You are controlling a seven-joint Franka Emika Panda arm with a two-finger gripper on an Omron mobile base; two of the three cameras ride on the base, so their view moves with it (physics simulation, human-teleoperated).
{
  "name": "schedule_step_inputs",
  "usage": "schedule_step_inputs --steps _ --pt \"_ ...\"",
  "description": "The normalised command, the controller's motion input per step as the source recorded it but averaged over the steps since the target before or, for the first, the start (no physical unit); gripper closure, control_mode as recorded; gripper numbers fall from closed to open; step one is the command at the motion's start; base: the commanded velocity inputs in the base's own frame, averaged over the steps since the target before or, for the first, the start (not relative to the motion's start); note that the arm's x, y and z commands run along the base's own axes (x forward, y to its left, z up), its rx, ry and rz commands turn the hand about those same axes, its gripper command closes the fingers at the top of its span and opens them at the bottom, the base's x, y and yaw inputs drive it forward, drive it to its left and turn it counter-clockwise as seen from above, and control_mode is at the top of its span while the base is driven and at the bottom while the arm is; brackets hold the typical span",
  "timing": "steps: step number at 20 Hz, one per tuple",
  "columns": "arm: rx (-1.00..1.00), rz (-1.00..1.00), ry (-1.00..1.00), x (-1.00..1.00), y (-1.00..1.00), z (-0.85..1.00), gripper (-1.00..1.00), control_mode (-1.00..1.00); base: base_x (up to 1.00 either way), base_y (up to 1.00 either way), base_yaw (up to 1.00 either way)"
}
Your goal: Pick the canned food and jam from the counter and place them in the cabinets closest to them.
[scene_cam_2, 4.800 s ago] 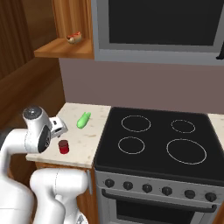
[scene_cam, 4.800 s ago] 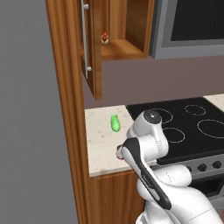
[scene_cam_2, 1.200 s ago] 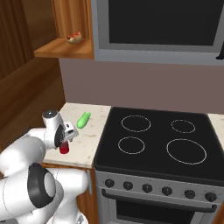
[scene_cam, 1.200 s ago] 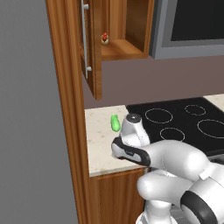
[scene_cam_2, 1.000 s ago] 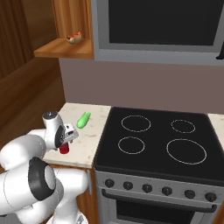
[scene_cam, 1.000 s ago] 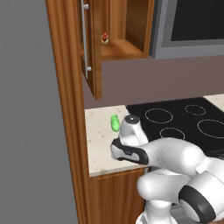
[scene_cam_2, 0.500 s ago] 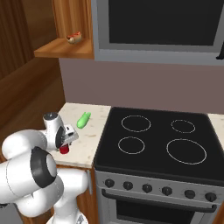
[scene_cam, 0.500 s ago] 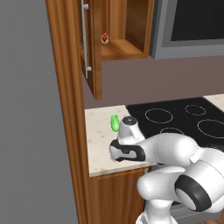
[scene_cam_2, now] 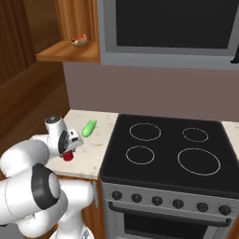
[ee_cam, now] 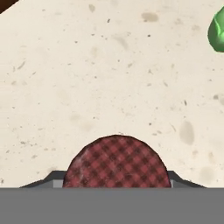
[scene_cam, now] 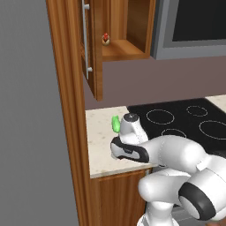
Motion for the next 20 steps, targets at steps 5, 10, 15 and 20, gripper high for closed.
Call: schedule_step_inputs --steps 5,10,15,20 --pt "0.00 -0.08 0.00 -0.02 0.00 0.54 1.00 -1.00 0.00 0.00 0.00" --pt "0.00 -0.07 -0.03 -0.04 0.00 0.56 1.00 -1.00 0.00 0.00 0.00" --pt "0.00 -0.06 -0.03 -0.05 0.00 0.60 1.00 -1.00 0.00 0.00 0.00" --pt "0.00 -0.05 -0.04 0.00 0.00 0.59 1.00 -1.00 0.00 0.00 0.00"
